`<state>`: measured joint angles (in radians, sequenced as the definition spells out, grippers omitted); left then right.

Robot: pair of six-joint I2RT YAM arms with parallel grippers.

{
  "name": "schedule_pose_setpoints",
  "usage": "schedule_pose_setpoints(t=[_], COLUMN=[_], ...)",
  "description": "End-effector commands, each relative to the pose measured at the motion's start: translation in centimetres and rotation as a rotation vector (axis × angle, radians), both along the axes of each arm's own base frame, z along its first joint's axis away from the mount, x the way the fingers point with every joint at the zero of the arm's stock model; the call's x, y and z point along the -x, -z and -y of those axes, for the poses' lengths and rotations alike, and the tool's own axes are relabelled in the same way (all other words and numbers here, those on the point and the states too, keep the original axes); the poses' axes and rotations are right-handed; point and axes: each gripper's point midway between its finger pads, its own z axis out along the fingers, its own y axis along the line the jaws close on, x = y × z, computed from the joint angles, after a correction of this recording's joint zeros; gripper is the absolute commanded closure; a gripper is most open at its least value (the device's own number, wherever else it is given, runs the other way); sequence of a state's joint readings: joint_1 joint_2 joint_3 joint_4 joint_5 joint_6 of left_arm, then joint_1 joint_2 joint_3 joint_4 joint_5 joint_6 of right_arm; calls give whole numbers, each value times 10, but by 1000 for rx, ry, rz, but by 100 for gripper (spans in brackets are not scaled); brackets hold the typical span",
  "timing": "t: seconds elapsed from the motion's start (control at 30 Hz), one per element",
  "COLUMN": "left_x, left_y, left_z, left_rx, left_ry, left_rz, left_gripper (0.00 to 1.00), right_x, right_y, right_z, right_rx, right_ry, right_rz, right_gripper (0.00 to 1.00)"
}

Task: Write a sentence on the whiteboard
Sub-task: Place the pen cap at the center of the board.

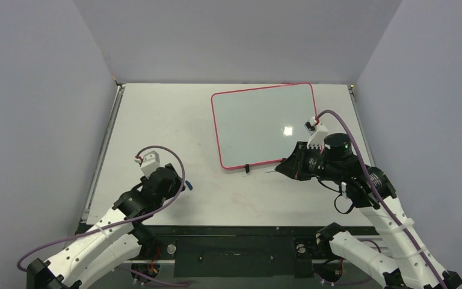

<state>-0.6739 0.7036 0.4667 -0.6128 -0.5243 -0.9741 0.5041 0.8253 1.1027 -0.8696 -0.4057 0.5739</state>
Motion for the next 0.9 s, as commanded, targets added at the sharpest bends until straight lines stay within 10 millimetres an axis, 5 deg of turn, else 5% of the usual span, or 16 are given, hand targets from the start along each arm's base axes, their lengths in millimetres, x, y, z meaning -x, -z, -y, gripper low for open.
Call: schedule_pose_setpoints(t=[0.0, 0.33, 0.5, 0.6, 0.77, 0.87], left_x=[1, -11, -31, -49, -87, -114], left_y=[-44, -115, -141, -158, -172, -169], left_z=[11, 50, 74, 87, 101, 99], left_rx=[24, -12, -85, -54, 88, 208], left_ry=[113, 424, 608, 661, 715, 730], left_rz=[48, 170, 222, 270, 331, 338], left_gripper=[41, 38, 9, 3, 3, 12], right_x=[-1, 6, 6, 5, 6, 5], right_y=[-7, -21, -30, -30, -31, -28], right_z=[3, 9, 11, 12, 13, 14], right_rx=[-32, -58, -59, -61, -67, -58], right_ry=[46, 86, 105, 116, 127, 134], right_rz=[16, 29, 41, 35, 35, 29], right_gripper=[100, 100, 100, 100, 100, 100])
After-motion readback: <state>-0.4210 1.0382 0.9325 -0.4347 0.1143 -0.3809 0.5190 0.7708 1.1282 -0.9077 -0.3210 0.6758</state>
